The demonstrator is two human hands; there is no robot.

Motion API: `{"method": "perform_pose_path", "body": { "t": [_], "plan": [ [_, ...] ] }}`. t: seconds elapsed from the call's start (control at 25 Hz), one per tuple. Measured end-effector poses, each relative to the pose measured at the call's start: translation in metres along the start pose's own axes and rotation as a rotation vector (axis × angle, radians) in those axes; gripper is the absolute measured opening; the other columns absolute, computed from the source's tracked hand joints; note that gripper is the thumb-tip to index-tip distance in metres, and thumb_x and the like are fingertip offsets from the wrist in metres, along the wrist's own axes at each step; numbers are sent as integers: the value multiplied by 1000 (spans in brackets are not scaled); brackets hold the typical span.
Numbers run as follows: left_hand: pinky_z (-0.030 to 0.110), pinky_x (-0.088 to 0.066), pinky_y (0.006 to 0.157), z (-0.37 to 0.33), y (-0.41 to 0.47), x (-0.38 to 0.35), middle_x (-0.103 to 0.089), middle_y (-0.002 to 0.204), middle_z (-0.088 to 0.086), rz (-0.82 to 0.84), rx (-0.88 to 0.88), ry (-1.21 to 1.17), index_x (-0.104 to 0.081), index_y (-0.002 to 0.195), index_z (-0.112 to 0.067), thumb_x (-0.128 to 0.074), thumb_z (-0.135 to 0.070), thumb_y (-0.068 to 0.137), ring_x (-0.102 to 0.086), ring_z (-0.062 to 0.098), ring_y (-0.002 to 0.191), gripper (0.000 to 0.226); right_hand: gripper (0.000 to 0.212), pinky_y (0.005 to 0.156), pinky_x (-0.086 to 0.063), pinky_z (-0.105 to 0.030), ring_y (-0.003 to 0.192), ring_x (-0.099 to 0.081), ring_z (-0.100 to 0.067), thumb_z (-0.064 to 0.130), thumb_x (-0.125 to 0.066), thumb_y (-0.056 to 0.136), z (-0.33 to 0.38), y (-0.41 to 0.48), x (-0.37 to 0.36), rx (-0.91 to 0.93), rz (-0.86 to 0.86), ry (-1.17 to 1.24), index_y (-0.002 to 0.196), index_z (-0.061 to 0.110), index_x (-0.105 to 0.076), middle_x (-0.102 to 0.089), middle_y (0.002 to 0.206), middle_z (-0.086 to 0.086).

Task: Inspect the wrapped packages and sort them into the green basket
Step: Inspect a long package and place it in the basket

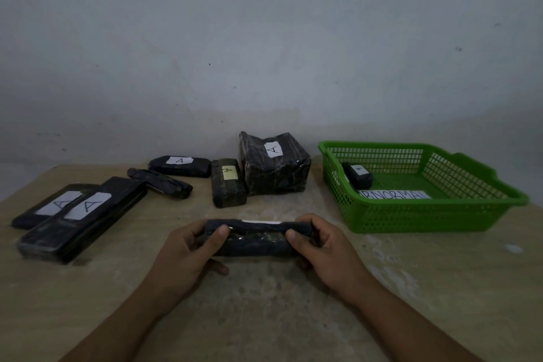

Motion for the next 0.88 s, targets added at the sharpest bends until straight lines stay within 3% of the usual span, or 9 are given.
{"method": "perform_pose_path", "body": {
  "t": [0.08, 0.16, 0.24, 0.32, 0.44, 0.52, 0.68, 0.8, 0.88],
  "plan": [
    [34, -60, 57, 2, 2, 4, -76, 92, 11, -26, -16, 43, -73, 102, -14, -57, -32, 82, -67, 29, 68, 31, 14, 64, -49, -25, 69, -63, -6, 35, -73, 83, -1, 0, -1, -20, 20, 31, 92, 25, -68, -71, 78, 6],
    [34, -59, 57, 2, 2, 6, -76, 89, 12, -45, -18, 48, -74, 101, -13, -57, -33, 83, -65, 30, 64, 32, 29, 76, -54, -25, 88, -70, -12, 37, -79, 76, -3, -2, -3, -33, 83, 84, 100, 27, -67, -74, 95, 2],
    [33, -59, 56, 3, 3, 7, -76, 87, 12, -58, -12, 38, -73, 101, -11, -57, -33, 82, -65, 28, 61, 33, 36, 86, -54, -27, 101, -70, -18, 25, -80, 77, -5, -2, -2, -38, 116, 125, 109, 24, -64, -74, 106, -3],
    [38, -60, 62, 5, 4, 8, -77, 90, 10, -60, -8, 44, -73, 102, -13, -58, -39, 81, -68, 33, 65, 37, 34, 87, -53, -27, 102, -70, -18, 14, -76, 81, -5, 0, 0, -42, 89, 110, 111, 21, -63, -74, 106, -4],
    [38, -60, 64, 10, 3, 5, -76, 99, 10, 6, 22, -36, -70, 109, -16, -70, -57, 70, -70, 42, 79, 57, 29, 84, -52, -24, 99, -70, -14, 9, -72, 84, -3, 3, 2, -63, 43, 135, 109, 19, -63, -75, 103, -2],
    [32, -59, 59, 9, 3, 3, -75, 102, 13, 61, 36, -82, -64, 116, -12, -78, -55, 63, -72, 39, 82, 69, 29, 82, -53, -22, 98, -70, -14, 8, -71, 84, -4, 3, 3, -89, 28, 167, 110, 18, -64, -75, 103, -3],
    [31, -59, 59, 4, 3, 4, -76, 98, 14, 48, 15, -69, -61, 116, -7, -63, -14, 84, -73, 38, 81, 33, 29, 67, -54, -24, 84, -72, -20, 17, -71, 84, 0, -2, 3, -130, 48, 224, 112, 17, -64, -75, 102, -8],
    [30, -60, 64, 3, 3, 5, -76, 96, 14, 42, -6, -97, -65, 116, -10, -80, -36, 67, -73, 36, 83, 57, 31, 50, -47, -28, 67, -69, -25, 35, -63, 83, 3, -1, 5, -141, 7, 290, 107, 16, -68, -74, 93, -10],
    [30, -60, 74, 6, 2, 6, -76, 101, 10, 41, 32, -110, -61, 124, -18, -84, -35, 59, -73, 30, 89, 70, 24, 50, -48, -30, 72, -68, -25, 33, -63, 83, 0, 1, 10, -148, -62, 363, 100, 17, -71, -74, 93, -10]
  ]
}}
Point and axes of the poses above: each hand's wrist, its own y-axis towards the middle knuckle, its own x-axis out of the back of the hand, z = x × y, the point moved 5 cm from there along y, towards the middle knuckle
